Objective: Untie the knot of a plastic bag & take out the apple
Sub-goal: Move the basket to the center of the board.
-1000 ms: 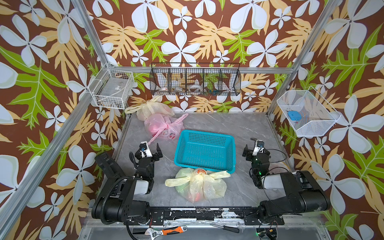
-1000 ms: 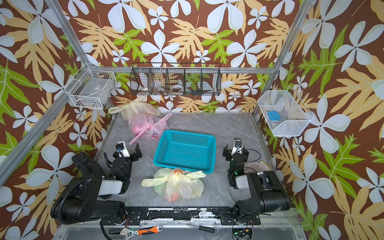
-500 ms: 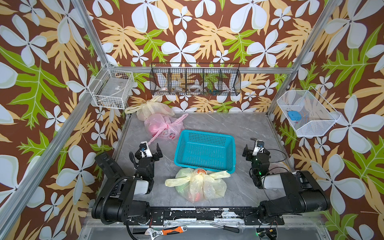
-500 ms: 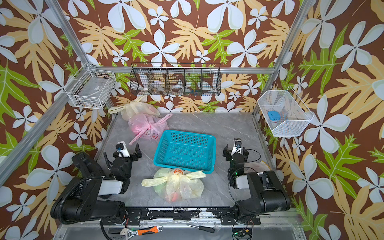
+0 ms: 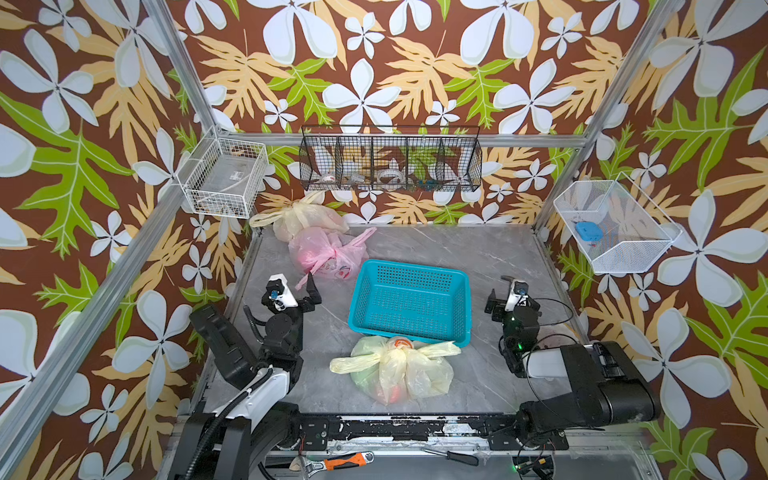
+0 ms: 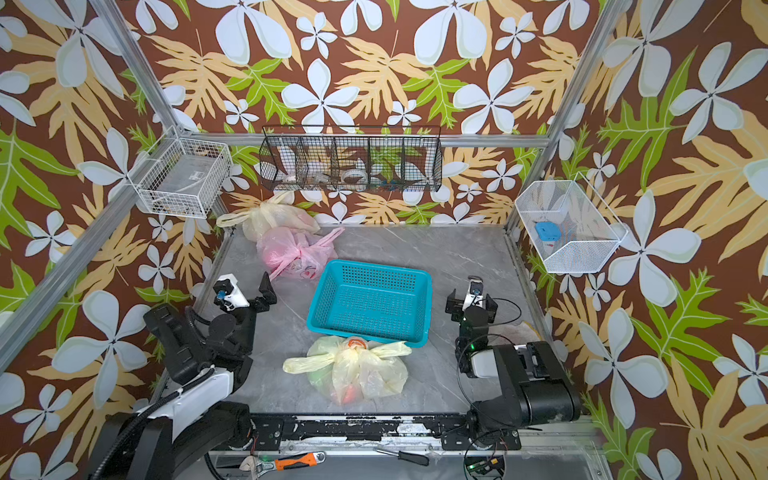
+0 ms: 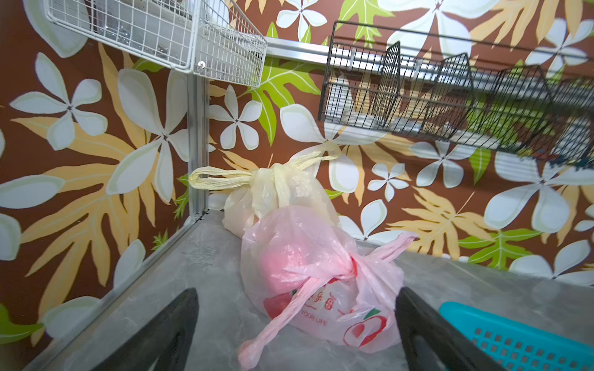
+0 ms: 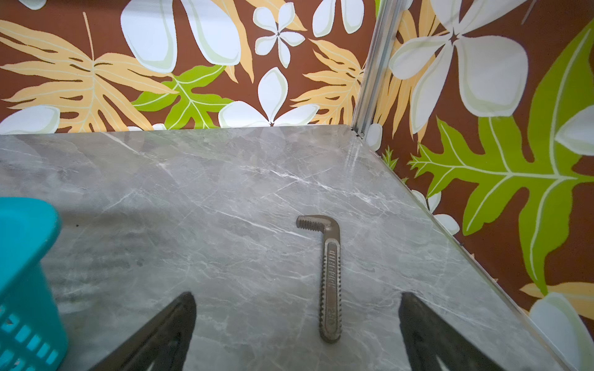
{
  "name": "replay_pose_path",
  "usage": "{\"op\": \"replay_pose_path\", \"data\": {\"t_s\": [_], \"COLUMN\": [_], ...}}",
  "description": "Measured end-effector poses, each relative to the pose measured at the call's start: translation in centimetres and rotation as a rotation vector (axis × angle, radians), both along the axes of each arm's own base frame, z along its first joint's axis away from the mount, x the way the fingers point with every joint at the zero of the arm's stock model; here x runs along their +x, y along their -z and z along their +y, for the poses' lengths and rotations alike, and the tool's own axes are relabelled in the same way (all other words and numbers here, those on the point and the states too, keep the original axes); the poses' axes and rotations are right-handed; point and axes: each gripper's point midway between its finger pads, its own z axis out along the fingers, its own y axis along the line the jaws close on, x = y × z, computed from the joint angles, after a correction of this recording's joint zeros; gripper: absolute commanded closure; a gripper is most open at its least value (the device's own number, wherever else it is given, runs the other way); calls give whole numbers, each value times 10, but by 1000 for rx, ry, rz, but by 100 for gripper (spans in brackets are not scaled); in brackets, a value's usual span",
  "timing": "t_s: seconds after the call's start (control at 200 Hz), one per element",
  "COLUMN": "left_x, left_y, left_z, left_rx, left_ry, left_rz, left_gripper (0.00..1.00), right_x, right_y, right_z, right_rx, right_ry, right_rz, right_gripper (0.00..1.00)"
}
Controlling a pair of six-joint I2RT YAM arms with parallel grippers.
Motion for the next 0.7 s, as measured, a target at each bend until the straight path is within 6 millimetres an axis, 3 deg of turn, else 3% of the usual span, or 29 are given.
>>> {"op": "replay_pose_path", "data": {"t_s": [0.06, 0.15, 0.225, 0.34, 0.47, 0.561, 0.701], "left_x": [9, 27, 42, 58, 41, 34, 35], "left_y": [-4, -5, 4, 48, 106, 129, 144], "left_z": [-11, -35, -61, -100, -138, -152, -159], "left_rx": [-41, -90, -101, -146, -186, -217, -267], "left_ry": [52, 139, 228, 358, 480, 514, 512], "left_rz": [28, 108, 207, 431, 664, 778, 870], "left_gripper": [13, 31, 34, 30, 30, 43, 79], "right_x": [0, 0, 0, 6, 30, 35, 32], "right_y": [0, 0, 0, -14, -59, -64, -58], "right_z": [0, 0, 0, 2, 4, 3, 12], "right_rx": [0, 0, 0, 0, 28, 67, 141], "right_ry": [0, 0, 0, -5, 11, 28, 3], "right_rz": [0, 0, -1, -12, -39, 16, 122], "right_gripper": [1, 1, 1, 1, 1, 9, 15]}}
